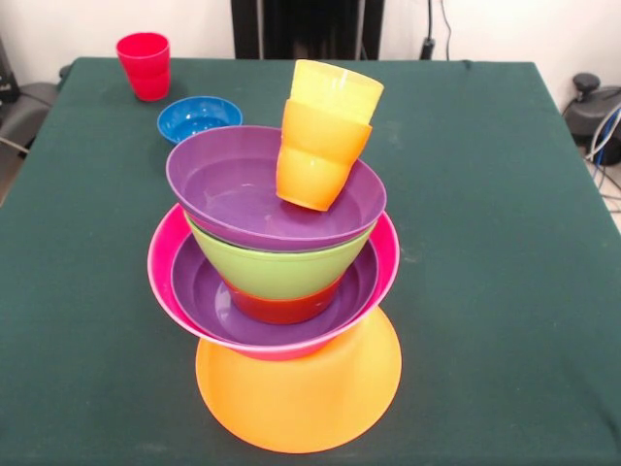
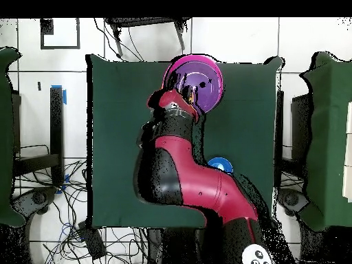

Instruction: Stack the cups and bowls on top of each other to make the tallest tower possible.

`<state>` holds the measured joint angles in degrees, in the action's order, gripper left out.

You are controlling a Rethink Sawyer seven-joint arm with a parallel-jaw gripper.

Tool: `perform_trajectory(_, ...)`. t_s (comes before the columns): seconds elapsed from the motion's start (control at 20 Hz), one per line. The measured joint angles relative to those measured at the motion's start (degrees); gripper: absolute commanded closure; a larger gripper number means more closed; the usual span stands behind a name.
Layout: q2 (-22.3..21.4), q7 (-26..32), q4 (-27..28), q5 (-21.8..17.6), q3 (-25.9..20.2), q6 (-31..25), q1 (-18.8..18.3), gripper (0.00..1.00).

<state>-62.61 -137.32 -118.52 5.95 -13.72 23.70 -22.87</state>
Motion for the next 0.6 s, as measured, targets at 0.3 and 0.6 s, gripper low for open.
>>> perform_trajectory(0.3, 1.94, 0.0, -0.12, 0.0, -1.64, 0.02, -0.01, 0.0)
perform_trajectory(0.6, 4.02, 0.0, -0.43, 0.01, -1.76, 0.07, 0.1, 0.0)
